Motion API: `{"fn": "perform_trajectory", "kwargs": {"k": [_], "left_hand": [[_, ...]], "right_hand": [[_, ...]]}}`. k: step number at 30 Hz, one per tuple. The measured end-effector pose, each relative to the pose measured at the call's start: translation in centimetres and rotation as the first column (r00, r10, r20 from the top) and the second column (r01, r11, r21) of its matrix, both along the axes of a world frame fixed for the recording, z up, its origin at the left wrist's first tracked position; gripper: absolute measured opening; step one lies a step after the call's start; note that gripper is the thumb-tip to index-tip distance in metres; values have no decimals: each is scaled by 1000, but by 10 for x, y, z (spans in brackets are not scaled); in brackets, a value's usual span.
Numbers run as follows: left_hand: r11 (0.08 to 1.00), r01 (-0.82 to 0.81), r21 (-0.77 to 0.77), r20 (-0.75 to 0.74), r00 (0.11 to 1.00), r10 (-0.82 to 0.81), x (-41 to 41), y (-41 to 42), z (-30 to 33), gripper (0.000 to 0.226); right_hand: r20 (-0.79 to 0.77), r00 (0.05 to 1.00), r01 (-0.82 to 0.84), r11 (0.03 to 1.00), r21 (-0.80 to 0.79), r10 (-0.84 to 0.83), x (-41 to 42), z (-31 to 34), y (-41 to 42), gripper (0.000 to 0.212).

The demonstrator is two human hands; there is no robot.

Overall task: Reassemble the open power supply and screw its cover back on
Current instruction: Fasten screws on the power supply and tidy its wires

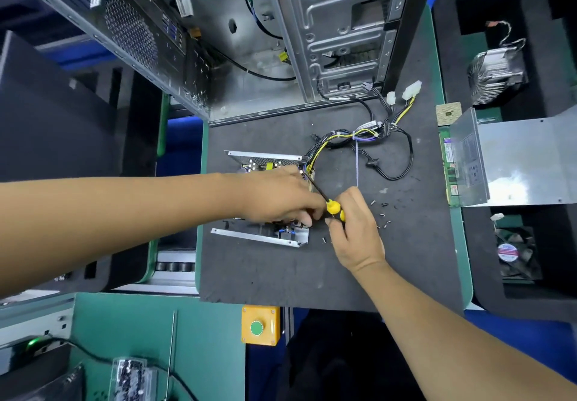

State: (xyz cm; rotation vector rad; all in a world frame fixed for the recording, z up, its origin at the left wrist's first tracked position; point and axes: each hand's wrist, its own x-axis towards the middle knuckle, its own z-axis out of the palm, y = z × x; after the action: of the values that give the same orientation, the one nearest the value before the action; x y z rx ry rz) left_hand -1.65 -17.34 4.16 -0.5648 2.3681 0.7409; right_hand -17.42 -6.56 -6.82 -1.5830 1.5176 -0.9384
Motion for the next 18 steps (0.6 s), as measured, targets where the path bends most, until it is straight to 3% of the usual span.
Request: {"fn": "perform_trajectory", "kwargs": {"k": [3,6,9,14,18], "left_hand": [[982,-130,-140,2,991,131,20,9,-12,39],[945,-292,-150,-147,951,270,23,25,-22,41],[926,-349,-145,-150,933,328,17,24,-22,42],[892,-414,-182,-155,908,390,14,32,-22,19],[894,-405,-192,-179,910,374,13,30,-19,11]], "right_hand": [[-15,1000,0,1000,1,0,1,-1,0,19],[-42,999,-20,1000,-3,20,1,-1,0,20],[-114,992,-52,999,-11,51,2,-3,0,24],[-279,952,-139,990,-22,128,1,-3,-4,9],[-237,952,-197,980,11,194,0,-3,-4,16]]}}
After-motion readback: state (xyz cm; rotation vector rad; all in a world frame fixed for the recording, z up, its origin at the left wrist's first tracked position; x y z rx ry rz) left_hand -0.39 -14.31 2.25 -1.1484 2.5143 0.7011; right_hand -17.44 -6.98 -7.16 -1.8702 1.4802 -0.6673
